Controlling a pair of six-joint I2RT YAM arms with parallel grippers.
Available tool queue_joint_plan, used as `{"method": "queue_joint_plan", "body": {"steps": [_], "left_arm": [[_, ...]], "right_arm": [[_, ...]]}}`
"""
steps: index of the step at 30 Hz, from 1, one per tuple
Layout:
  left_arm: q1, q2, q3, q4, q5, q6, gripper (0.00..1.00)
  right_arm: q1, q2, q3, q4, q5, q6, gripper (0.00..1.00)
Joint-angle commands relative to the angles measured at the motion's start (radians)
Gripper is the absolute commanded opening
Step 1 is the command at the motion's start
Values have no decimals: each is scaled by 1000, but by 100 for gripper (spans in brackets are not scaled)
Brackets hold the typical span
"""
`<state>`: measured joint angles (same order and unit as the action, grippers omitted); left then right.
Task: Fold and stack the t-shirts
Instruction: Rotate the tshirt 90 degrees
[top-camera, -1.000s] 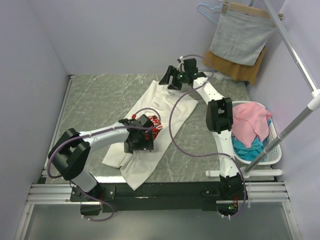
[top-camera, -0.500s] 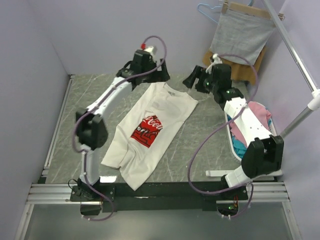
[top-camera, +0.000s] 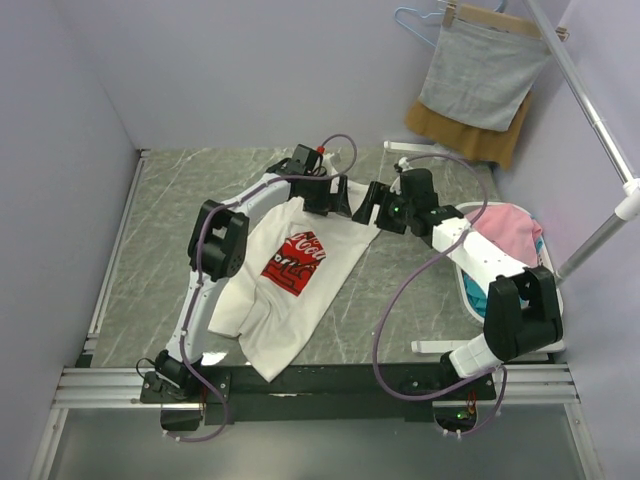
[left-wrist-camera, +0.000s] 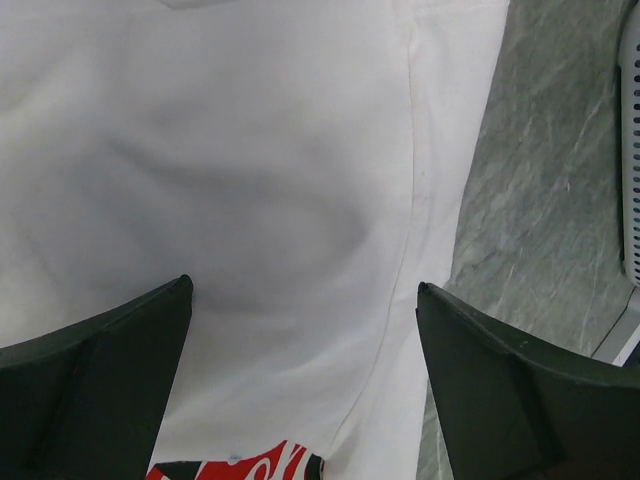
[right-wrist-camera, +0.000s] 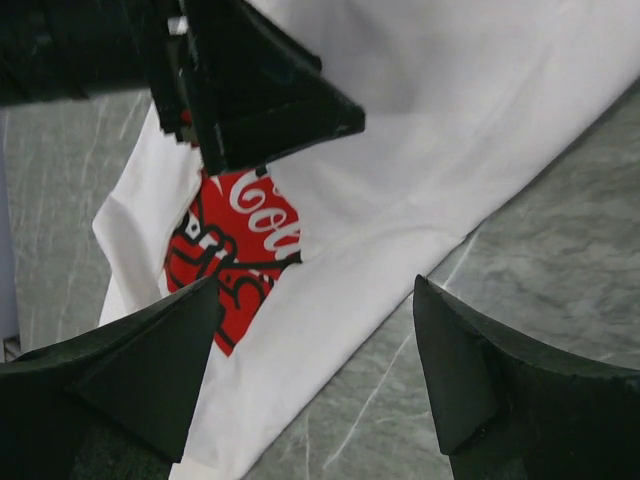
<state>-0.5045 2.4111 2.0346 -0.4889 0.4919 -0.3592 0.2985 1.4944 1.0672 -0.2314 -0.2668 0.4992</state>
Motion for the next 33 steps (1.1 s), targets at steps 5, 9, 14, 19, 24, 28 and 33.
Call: {"method": "queue_joint_plan", "body": {"steps": [5, 9, 14, 19, 24, 28, 33], "left_arm": [[32, 150, 222, -108, -160, -16, 99], [121, 233, 268, -80, -133, -90, 99], [228, 237, 286, -13, -147, -119, 99], [302, 246, 338, 55, -203, -158, 100], [345, 263, 371, 99, -185, -187, 100], [345, 162, 236, 151, -191, -169, 99], [343, -191, -64, 288, -306, -159, 100]], "right_arm": [[166, 18, 28, -51, -23, -11, 84], [247, 29, 40, -71, -84, -28, 84], [335, 64, 68, -118, -152, -50, 84], [379, 87, 72, -115, -232, -51, 84], [450, 128, 89, -140, -246, -62, 84], [470, 138, 100, -207, 33, -36, 85], [455, 89, 50, -192, 187, -33, 86]]}}
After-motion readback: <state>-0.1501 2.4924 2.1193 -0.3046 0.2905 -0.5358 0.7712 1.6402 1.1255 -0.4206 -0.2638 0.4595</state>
